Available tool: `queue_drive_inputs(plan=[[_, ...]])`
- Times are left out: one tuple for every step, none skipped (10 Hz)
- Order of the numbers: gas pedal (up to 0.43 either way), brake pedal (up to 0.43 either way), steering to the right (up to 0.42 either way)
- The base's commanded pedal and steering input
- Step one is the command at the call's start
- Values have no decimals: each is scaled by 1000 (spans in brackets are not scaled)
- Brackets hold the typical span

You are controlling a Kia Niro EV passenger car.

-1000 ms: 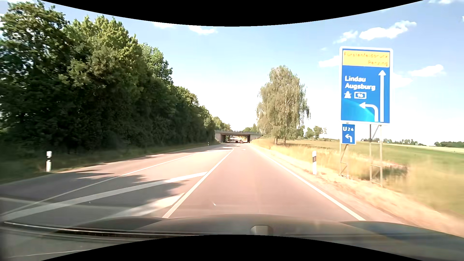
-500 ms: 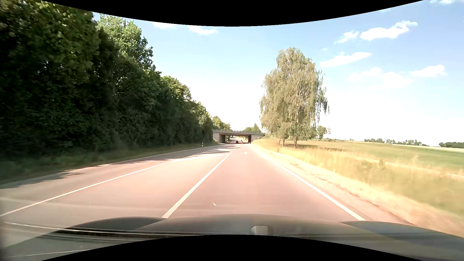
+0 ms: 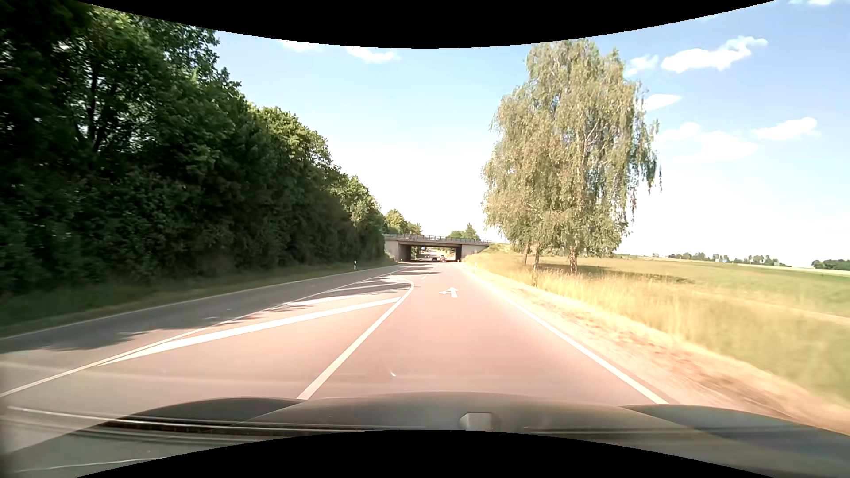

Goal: Follow the waypoints while adhering to traffic rules and regulations

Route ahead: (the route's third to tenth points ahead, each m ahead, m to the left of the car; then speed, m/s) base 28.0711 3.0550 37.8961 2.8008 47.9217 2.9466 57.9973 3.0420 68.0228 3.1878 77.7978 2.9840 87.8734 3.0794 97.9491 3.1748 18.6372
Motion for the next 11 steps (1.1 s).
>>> queue_drive_inputs(plan=[[87, 6, 0], [87, 6, 1], [87, 6, 4], [87, 6, 3], [87, 6, 3], [87, 6, 3], [87, 6, 2], [87, 6, 2], [87, 6, 1], [87, 6, 0], [87, 6, 0]])
